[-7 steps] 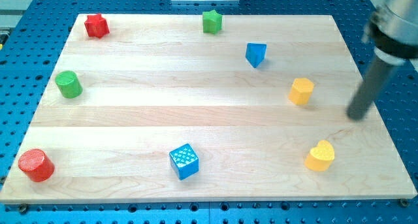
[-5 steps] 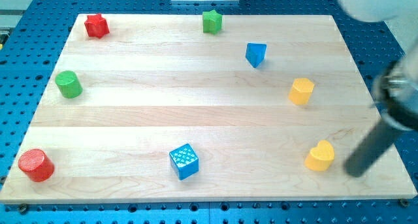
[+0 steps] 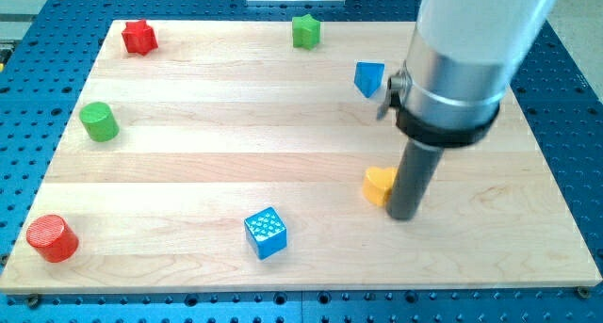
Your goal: Place the yellow heart and red circle in horizontal line
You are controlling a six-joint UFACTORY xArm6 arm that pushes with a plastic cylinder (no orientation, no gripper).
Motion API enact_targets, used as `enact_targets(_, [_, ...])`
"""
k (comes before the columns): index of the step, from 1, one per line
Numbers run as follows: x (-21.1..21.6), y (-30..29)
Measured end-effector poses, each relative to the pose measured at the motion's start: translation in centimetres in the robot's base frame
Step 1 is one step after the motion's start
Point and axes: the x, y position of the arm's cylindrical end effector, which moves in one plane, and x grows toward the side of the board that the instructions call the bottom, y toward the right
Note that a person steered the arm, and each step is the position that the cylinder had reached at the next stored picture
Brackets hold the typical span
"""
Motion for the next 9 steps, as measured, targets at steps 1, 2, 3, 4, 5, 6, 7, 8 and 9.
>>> enact_targets(1, [7.3, 0.8])
enact_targets(2, [8.8, -2.3])
enact_targets(3, [8.1, -8.8])
enact_targets(4, [7.8, -14.4])
enact_targets(5, [8.6, -15.6])
enact_targets(6, [8.8, -18.5])
enact_targets(7, [8.8, -25.8])
enact_targets(8, [8.7, -34.6])
enact_targets(9, [8.3, -37.0])
